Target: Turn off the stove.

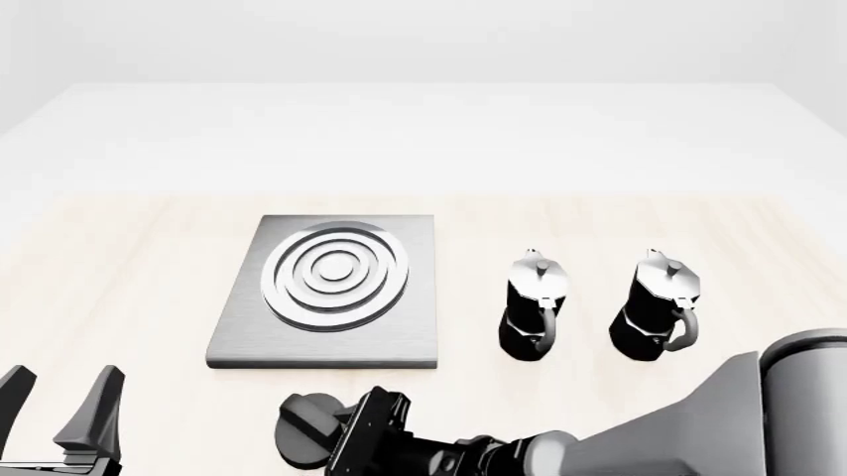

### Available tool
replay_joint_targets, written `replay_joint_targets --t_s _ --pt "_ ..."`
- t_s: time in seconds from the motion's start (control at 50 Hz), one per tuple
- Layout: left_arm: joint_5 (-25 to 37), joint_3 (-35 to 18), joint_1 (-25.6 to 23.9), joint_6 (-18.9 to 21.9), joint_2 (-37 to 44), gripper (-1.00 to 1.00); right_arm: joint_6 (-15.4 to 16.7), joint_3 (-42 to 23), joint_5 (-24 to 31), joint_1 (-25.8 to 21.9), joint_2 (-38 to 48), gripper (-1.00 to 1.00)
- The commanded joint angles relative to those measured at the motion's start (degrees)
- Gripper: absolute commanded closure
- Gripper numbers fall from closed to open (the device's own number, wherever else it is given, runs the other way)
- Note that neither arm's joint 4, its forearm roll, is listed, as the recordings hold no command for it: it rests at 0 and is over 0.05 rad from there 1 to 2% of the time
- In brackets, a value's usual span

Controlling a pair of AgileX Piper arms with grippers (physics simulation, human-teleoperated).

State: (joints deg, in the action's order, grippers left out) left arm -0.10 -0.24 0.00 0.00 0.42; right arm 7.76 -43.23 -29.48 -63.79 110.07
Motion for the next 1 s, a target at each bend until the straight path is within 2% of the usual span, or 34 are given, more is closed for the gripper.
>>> replay_joint_targets --t_s 0.02,1.0 --pt "0.0 0.0 0.0 0.0 0.0 -1.0 -0.4 -0.4 -0.1 0.3 1.6 -1.0" --pt "0.0 0.0 0.0 0.0 0.0 -1.0 -0.4 -2.2 1.5 -2.3 1.4 -1.0"
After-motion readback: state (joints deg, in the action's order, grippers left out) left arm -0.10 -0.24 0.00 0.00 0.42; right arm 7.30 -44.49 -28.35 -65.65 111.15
